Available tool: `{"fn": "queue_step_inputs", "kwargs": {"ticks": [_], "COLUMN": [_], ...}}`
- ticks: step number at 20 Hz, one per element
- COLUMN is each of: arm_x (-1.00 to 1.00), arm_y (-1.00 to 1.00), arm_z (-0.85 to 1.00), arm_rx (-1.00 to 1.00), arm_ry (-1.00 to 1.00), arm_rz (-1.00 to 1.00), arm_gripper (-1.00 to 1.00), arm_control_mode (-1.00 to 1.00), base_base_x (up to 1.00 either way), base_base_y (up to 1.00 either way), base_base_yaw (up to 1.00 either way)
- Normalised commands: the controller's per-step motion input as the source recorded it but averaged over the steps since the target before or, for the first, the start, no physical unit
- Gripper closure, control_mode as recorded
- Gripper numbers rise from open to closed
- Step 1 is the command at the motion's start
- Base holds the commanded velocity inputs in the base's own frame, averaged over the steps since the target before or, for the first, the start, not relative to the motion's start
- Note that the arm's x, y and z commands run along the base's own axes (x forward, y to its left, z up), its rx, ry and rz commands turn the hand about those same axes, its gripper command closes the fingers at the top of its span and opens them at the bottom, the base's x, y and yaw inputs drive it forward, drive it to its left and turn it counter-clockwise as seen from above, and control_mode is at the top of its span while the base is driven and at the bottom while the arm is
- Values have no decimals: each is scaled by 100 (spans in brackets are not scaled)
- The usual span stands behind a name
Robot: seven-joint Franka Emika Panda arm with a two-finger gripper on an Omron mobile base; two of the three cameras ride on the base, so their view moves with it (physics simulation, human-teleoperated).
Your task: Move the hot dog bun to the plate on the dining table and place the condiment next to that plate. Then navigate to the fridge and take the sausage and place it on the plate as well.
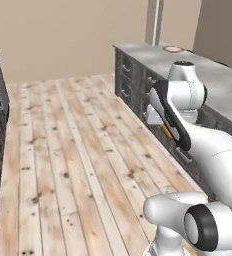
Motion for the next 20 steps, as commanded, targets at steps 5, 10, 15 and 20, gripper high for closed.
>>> {"fn": "queue_step_inputs", "kwargs": {"ticks": [5, 10, 15, 20], "arm_x": [0, 0, 0, 0], "arm_y": [0, 0, 0, 0], "arm_z": [0, 0, 0, 0], "arm_rx": [0, 0, 0, 0], "arm_ry": [0, 0, 0, 0], "arm_rz": [0, 0, 0, 0], "arm_gripper": [100, 100, 100, 100], "arm_control_mode": [100, 100, 100, 100], "base_base_x": [-19, 0, 29, 89], "base_base_y": [-54, -91, -83, -65], "base_base_yaw": [-74, -69, -68, -56]}}
